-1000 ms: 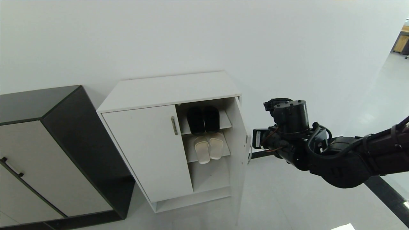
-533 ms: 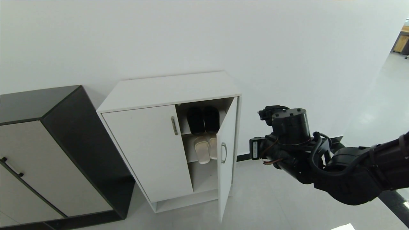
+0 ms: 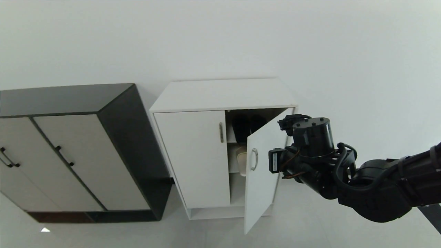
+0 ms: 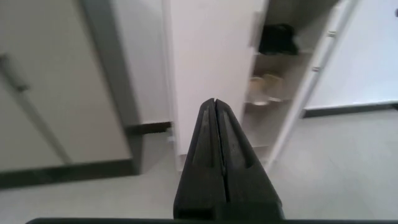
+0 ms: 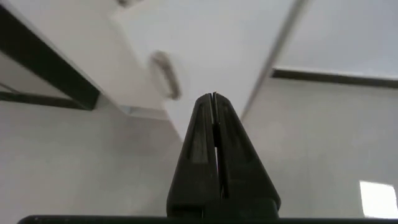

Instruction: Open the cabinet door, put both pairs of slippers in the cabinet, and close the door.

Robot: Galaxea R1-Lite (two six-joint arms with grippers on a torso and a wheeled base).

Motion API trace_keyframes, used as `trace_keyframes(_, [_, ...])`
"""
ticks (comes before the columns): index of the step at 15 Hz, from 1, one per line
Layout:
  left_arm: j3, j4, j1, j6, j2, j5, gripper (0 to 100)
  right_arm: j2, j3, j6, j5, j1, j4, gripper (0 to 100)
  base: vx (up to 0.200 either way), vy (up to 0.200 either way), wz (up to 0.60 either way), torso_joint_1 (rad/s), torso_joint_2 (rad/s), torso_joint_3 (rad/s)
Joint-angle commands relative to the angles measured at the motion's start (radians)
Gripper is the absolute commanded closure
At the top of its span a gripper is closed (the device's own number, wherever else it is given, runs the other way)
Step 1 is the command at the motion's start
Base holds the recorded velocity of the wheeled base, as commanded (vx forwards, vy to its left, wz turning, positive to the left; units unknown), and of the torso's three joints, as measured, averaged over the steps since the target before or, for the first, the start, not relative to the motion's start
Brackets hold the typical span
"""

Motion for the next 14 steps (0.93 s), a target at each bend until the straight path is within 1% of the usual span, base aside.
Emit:
trace_keyframes(1, [0.0, -0.001, 0.0, -0.001, 0.001, 0.0, 100, 0.003, 0.002, 0.0, -0.001, 0.0, -0.001, 100, 0.0, 0.0, 0.0, 0.0, 0.0, 0.0])
trace_keyframes(5, [0.0, -0.001, 0.0, -0.001, 0.001, 0.0, 100, 0.0, 0.005, -0.026, -0.007, -0.022, -0.004, 100, 0.0, 0.0, 0.0, 0.0, 0.0, 0.0])
trace_keyframes(9, [0.0, -0.001, 0.0, 0.001, 0.001, 0.0, 100, -0.034, 0.051, -0.038, 0.011, -0.043, -0.003, 100, 0.0, 0.0, 0.0, 0.0, 0.0, 0.0])
trace_keyframes(10, [0.0, -0.001, 0.0, 0.001, 0.001, 0.0, 100, -0.037, 0.081, -0.043, 0.066, -0.052, -0.004, 100, 0.2, 0.0, 0.0, 0.002, 0.01, 0.007])
trace_keyframes(11, [0.0, -0.001, 0.0, 0.002, 0.001, 0.0, 100, -0.032, 0.115, -0.049, 0.171, -0.083, -0.038, 100, 0.2, 0.0, 0.0, 0.002, 0.0, -0.002])
trace_keyframes(12, [0.0, -0.001, 0.0, 0.002, 0.001, 0.0, 100, -0.023, 0.138, -0.052, 0.246, -0.114, -0.087, 100, 0.2, 0.0, 0.0, -0.017, 0.0, 0.007])
trace_keyframes(14, [0.0, -0.001, 0.0, 0.002, 0.001, 0.0, 100, -0.019, 0.184, -0.075, 0.344, -0.163, -0.172, 100, 0.2, 0.0, 0.0, 0.0, 0.0, 0.007])
